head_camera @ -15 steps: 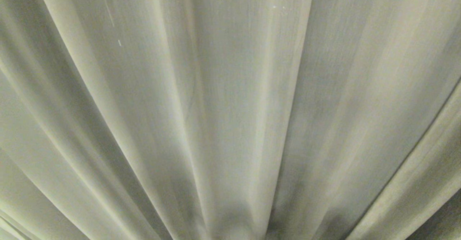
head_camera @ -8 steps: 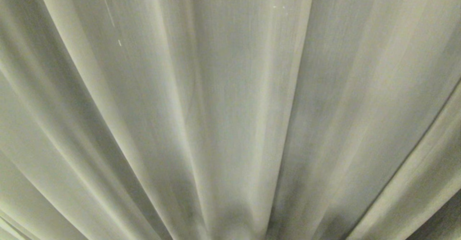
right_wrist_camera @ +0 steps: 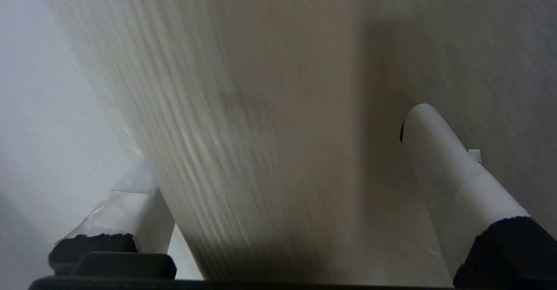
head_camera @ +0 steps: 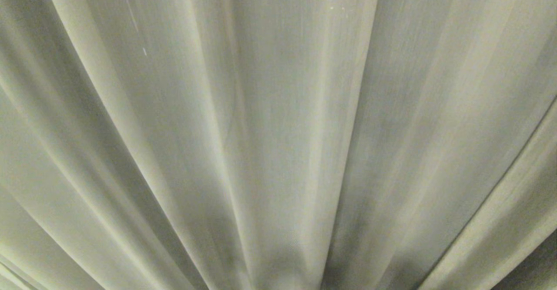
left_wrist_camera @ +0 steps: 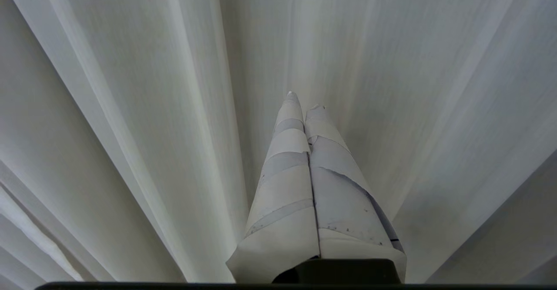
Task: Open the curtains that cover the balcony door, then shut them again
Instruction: Close the outer curtains on both sides
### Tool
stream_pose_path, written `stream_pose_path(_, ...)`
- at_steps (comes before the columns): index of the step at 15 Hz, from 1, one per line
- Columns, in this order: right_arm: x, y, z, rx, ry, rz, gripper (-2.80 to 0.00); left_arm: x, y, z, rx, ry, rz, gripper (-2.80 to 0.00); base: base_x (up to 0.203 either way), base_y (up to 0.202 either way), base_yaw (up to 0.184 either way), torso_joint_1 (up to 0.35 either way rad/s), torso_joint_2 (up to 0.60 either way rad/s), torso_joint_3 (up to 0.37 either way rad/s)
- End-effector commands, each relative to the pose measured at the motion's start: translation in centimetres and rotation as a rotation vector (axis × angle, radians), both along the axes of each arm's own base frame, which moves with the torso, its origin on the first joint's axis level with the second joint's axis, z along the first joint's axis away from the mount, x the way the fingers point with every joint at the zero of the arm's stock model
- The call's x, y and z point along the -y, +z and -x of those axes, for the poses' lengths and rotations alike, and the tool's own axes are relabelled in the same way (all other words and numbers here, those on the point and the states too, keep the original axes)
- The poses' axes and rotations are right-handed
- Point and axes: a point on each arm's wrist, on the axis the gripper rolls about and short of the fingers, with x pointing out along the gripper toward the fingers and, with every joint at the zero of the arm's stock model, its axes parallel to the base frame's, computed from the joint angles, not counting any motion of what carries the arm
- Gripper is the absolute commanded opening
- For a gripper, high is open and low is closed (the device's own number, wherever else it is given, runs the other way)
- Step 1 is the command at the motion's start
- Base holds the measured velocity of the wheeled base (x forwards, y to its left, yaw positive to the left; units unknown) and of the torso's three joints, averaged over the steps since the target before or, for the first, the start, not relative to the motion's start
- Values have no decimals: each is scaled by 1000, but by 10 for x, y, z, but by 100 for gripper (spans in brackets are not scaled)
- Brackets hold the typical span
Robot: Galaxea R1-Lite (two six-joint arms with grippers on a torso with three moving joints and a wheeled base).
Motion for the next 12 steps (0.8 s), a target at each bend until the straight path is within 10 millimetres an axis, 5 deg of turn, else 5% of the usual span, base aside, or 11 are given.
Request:
stream_pose_path(1,7,-4,-21,8,54,5,0,0,0,0,2,1,1,-280,0,0,0,0,0,0)
stream_pose_path(2,7,-3,-22,15,69,12,0,0,0,0,2,1,1,-280,0,0,0,0,0,0)
stream_pose_path(3,7,-2,-22,22,74,18,-280,0,0,0,2,1,1,-280,0,0,0,0,0,0)
stream_pose_path(12,-1,16,-7,134,90,20,-280,0,0,0,2,1,1,-280,0,0,0,0,0,0)
